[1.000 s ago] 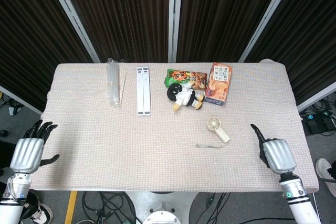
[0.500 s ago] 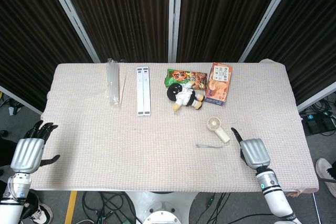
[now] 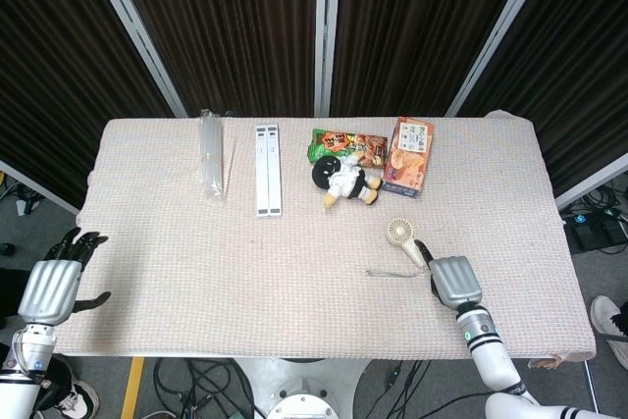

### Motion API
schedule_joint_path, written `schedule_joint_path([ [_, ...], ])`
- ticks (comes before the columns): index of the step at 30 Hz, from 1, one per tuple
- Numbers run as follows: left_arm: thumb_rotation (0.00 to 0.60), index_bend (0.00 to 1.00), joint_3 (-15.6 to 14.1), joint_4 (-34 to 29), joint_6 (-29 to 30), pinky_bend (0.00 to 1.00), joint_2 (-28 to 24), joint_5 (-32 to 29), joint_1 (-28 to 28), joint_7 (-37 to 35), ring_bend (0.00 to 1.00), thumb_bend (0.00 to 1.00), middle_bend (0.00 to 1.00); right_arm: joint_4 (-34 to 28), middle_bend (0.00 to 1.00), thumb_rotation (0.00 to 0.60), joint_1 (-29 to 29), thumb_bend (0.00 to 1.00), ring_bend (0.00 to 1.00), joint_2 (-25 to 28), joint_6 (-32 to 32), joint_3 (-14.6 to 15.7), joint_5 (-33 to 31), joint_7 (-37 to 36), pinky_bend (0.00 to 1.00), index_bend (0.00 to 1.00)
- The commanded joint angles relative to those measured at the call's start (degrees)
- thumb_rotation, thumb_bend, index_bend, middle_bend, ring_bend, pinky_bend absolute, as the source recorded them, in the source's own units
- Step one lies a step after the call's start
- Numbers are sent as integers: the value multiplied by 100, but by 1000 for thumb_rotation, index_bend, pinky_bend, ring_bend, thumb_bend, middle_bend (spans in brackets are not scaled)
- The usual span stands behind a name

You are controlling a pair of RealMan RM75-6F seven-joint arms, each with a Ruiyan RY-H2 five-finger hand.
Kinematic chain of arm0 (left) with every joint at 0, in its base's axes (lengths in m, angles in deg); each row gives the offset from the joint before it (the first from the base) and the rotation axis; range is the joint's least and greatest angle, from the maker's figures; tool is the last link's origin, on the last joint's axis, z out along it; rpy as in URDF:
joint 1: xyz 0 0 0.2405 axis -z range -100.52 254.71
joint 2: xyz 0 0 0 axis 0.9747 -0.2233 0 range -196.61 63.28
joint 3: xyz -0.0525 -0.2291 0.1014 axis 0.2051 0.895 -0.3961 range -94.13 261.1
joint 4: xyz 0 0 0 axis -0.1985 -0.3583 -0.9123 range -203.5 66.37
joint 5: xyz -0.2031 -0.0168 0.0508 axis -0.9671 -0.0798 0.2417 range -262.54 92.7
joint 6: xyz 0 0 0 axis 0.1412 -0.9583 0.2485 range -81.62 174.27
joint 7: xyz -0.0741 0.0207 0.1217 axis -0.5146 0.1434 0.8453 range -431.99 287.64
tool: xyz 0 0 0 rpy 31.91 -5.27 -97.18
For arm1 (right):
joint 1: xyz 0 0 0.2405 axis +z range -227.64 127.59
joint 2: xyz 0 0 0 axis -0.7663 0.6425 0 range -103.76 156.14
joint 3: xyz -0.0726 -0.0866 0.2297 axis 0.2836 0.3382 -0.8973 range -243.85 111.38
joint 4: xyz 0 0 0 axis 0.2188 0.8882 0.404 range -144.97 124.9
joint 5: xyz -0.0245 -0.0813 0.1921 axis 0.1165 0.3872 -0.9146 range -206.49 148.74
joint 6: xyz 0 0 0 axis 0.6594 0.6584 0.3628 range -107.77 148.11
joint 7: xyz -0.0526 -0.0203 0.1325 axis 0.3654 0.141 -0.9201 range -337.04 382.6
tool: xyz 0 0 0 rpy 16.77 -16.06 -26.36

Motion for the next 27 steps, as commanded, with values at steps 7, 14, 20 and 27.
schedule_joint_path([
  [7,600,176,-7,17,13,231,-8,31,-1,-35,53,84,155,119,726,600,158,1000,687,-107,-13,48,-264,61,722,0],
  [14,600,176,-4,32,29,231,-29,19,-15,-60,53,85,155,227,726,600,239,1000,687,-194,-36,108,-319,-42,722,0],
  [20,600,176,0,30,53,231,-33,36,-20,-69,52,85,155,220,727,600,257,1000,688,-225,113,156,-180,-105,722,0],
  [27,600,176,2,14,41,231,-30,27,-15,-56,53,84,155,216,727,600,305,1000,688,-245,132,222,-216,-69,722,0],
])
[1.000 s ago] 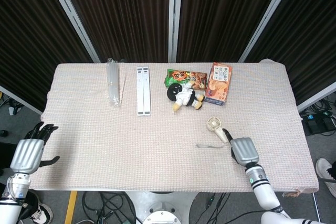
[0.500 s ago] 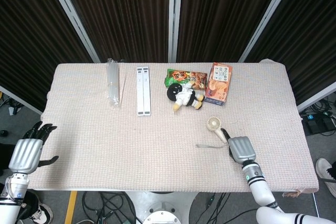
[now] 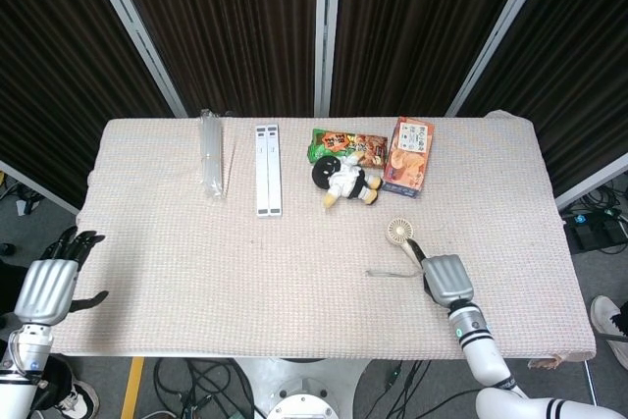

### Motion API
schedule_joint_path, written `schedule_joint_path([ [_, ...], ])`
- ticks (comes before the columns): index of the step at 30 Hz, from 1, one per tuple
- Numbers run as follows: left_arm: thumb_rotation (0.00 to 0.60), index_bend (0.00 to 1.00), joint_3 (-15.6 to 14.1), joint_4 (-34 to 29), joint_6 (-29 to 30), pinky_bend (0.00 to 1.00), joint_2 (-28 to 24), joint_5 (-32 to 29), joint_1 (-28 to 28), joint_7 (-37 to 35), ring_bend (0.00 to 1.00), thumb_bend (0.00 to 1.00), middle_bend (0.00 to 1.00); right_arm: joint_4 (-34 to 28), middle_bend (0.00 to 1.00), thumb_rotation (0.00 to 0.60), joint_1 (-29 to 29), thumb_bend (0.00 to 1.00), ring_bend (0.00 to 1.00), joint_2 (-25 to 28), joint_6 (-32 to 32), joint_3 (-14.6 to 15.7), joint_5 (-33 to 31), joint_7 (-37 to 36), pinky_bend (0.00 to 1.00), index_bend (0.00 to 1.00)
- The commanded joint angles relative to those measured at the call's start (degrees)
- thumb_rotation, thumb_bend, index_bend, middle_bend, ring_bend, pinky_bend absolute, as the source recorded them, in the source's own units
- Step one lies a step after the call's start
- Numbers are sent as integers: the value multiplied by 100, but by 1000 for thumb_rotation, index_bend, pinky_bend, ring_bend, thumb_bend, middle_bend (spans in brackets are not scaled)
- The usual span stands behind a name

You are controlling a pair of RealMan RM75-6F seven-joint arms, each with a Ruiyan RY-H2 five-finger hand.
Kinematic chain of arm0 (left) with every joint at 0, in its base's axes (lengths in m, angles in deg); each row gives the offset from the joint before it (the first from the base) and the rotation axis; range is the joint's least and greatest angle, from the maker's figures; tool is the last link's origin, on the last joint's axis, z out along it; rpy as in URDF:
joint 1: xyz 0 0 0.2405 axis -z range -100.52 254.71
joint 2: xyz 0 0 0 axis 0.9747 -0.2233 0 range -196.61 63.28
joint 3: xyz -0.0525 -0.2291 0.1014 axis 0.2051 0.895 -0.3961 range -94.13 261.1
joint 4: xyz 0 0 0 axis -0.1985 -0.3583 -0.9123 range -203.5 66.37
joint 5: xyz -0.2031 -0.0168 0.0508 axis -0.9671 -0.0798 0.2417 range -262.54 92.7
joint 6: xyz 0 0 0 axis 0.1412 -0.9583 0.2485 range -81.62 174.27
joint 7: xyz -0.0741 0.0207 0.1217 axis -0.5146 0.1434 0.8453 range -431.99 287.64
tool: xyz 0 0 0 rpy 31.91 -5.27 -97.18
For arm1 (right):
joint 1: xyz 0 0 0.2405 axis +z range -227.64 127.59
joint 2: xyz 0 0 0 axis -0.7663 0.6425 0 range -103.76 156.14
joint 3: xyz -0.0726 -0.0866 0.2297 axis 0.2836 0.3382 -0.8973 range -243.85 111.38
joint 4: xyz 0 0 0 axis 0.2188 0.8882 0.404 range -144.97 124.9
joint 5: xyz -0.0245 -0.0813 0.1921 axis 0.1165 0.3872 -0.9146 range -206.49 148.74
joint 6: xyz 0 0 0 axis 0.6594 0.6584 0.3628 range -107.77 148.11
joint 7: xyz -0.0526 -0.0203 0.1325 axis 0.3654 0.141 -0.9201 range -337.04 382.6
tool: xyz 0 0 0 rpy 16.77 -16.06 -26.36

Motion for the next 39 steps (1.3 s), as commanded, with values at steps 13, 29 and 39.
schedule_joint_path([
  [13,600,176,-8,16,-33,231,6,-23,1,-2,53,85,155,77,727,600,17,1000,687,-32,68,84,-41,-78,722,0],
  [29,600,176,-12,21,-26,231,9,-25,-8,-8,52,85,155,69,726,600,62,1000,688,-57,48,168,-218,0,722,0],
  [39,600,176,-19,22,-22,231,10,-10,-11,-17,52,85,156,160,727,600,110,1000,688,-93,-282,134,-612,-222,722,0],
])
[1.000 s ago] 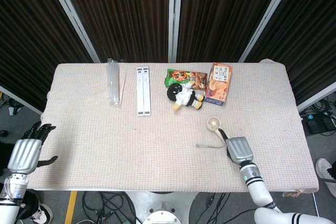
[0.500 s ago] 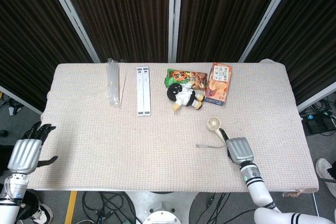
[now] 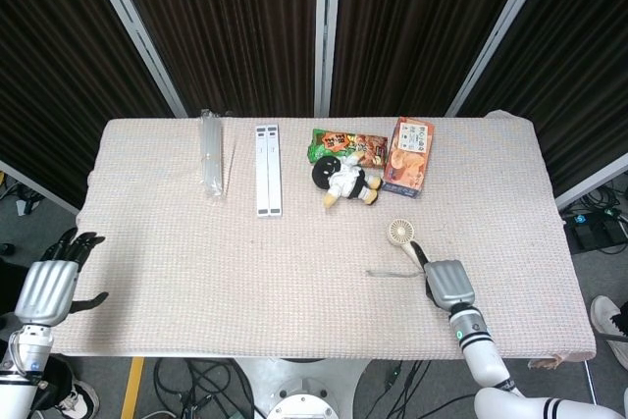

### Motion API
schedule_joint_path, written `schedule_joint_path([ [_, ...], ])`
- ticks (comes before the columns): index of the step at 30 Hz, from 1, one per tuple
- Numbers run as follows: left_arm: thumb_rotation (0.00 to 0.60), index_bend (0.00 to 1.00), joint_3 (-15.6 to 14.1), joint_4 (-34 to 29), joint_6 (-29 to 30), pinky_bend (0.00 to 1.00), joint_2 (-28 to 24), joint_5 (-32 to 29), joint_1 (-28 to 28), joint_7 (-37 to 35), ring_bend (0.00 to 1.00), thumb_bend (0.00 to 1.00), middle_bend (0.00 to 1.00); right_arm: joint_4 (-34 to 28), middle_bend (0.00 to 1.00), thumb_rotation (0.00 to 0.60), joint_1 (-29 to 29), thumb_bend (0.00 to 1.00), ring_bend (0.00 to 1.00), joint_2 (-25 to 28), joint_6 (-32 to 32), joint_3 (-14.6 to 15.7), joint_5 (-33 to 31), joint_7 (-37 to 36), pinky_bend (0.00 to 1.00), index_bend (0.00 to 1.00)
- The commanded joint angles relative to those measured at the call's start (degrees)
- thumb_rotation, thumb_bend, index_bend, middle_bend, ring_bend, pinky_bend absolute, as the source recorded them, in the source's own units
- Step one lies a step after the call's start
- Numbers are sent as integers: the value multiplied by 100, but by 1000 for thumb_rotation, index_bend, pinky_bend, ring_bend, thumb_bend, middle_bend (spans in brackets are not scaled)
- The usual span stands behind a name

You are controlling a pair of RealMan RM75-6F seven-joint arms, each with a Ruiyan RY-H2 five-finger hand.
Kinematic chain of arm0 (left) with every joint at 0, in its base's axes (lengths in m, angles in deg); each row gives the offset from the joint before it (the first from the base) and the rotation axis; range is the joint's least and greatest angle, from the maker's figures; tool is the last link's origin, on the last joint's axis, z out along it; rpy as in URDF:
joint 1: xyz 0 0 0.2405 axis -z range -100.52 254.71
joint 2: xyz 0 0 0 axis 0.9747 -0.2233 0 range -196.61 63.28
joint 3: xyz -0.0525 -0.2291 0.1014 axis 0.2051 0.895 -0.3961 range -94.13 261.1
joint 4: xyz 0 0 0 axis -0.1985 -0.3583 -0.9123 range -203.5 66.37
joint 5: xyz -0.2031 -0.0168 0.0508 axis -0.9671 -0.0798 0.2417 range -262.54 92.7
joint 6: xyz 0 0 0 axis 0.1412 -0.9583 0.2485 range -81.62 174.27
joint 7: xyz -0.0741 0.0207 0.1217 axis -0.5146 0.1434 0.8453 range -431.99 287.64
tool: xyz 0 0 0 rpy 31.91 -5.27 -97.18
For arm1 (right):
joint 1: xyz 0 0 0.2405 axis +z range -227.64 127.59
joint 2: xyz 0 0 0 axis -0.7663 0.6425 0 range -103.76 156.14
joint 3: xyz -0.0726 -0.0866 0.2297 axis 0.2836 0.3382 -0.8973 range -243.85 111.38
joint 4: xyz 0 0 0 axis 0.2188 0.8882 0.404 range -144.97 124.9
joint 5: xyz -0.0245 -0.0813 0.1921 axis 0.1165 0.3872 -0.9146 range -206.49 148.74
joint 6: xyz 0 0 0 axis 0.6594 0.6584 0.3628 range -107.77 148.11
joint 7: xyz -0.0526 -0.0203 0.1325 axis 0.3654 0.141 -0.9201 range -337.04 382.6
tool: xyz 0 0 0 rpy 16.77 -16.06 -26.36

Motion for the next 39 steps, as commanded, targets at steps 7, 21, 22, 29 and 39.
schedule_joint_path([
  [7,600,176,15,-6,14,231,-12,-6,0,9,53,84,156,4,727,600,77,1000,689,40,-146,-124,-65,-334,722,0],
  [21,600,176,55,-155,64,231,-46,33,28,121,53,84,156,-886,728,600,-231,1000,689,708,959,-272,1148,-808,722,0],
  [22,600,176,58,-168,68,231,-49,34,29,130,53,84,156,-957,728,600,-275,1000,689,782,1054,-266,1248,-845,722,0],
  [29,600,176,42,-268,76,231,-70,56,27,181,53,84,155,-1100,728,600,-814,1000,689,1434,1983,-70,2168,-1198,722,0],
  [39,600,176,-4,-470,130,231,-71,153,14,347,52,85,156,-177,357,600,-1533,478,260,1891,2552,388,2980,-2235,262,3],
])
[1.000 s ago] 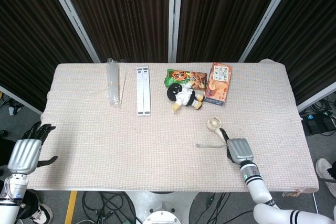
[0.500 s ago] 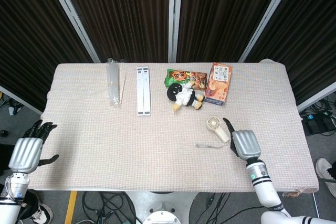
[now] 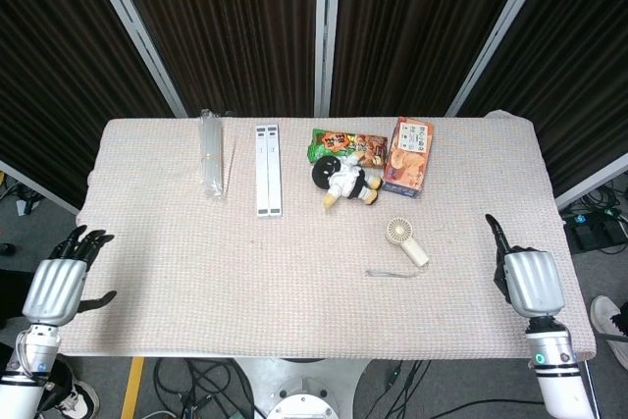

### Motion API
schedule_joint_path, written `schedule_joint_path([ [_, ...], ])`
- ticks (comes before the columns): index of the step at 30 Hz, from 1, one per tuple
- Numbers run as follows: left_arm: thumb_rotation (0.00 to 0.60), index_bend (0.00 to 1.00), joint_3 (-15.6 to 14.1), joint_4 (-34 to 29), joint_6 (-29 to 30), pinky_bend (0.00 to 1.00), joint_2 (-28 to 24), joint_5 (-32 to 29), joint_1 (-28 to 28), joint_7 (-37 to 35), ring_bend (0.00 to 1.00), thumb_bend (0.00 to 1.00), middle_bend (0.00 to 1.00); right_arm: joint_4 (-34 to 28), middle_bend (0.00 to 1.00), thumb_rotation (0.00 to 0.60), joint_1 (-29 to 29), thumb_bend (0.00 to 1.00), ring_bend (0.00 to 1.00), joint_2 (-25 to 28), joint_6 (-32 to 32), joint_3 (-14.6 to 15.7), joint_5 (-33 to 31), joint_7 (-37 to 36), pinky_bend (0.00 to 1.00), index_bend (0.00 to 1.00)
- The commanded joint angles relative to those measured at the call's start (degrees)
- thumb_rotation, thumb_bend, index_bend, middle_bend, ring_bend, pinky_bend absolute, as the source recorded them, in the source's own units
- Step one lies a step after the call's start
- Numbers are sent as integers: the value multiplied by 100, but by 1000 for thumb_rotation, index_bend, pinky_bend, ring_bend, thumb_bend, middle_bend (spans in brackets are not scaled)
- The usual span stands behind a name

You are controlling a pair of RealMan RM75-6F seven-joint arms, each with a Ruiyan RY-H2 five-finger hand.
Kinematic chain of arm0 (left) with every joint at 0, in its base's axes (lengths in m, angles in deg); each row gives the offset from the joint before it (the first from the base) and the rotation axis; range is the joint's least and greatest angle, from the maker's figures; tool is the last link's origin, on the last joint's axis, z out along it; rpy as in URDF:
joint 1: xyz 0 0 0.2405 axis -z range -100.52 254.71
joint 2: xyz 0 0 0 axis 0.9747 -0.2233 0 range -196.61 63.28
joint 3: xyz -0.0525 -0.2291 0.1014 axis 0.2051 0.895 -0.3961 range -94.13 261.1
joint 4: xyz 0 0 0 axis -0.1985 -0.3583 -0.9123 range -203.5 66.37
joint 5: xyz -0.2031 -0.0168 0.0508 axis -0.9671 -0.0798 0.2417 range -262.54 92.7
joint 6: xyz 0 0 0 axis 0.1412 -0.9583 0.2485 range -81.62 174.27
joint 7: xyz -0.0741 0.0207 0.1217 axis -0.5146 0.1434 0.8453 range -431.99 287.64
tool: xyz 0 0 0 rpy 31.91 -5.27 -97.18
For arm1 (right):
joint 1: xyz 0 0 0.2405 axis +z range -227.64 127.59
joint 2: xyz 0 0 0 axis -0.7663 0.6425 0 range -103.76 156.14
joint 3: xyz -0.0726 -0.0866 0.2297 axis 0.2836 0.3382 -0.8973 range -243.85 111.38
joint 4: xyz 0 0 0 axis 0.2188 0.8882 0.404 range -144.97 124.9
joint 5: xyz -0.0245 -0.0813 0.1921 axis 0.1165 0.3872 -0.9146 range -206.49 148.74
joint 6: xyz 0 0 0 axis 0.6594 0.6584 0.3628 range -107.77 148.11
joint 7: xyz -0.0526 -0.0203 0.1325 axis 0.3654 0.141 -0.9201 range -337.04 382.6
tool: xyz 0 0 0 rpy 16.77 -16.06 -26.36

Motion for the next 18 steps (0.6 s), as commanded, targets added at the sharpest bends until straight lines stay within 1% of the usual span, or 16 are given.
schedule_joint_path([
  [1,600,176,-14,-56,31,231,-20,26,-14,58,52,85,156,307,267,600,-235,370,161,259,-101,190,38,-257,160,1],
  [2,600,176,-15,-79,40,231,-27,24,-19,84,53,85,156,349,129,600,-271,216,44,318,-156,193,-58,-164,49,0],
  [3,600,176,-17,-92,47,231,-30,21,-25,98,53,85,156,402,48,600,-302,125,2,323,-126,165,-92,-113,5,0],
  [4,600,176,-19,-103,53,231,-31,19,-30,112,53,85,156,474,6,600,-334,68,0,304,-72,141,-75,-126,0,0],
  [6,600,176,-24,-134,56,230,-36,7,-40,130,53,85,156,626,0,600,-418,30,0,245,54,98,13,-346,0,0],
  [9,600,176,-20,-179,43,230,-48,-6,-36,151,53,80,156,706,0,600,-499,18,0,238,126,45,68,-551,0,0],
  [15,600,176,40,-225,36,230,-11,-34,0,110,53,77,156,616,0,600,-546,57,0,302,135,-40,143,-430,0,0],
  [18,600,176,19,-197,23,229,33,-27,-3,103,53,77,155,564,0,600,-570,58,0,335,96,-71,148,-449,0,0],
])
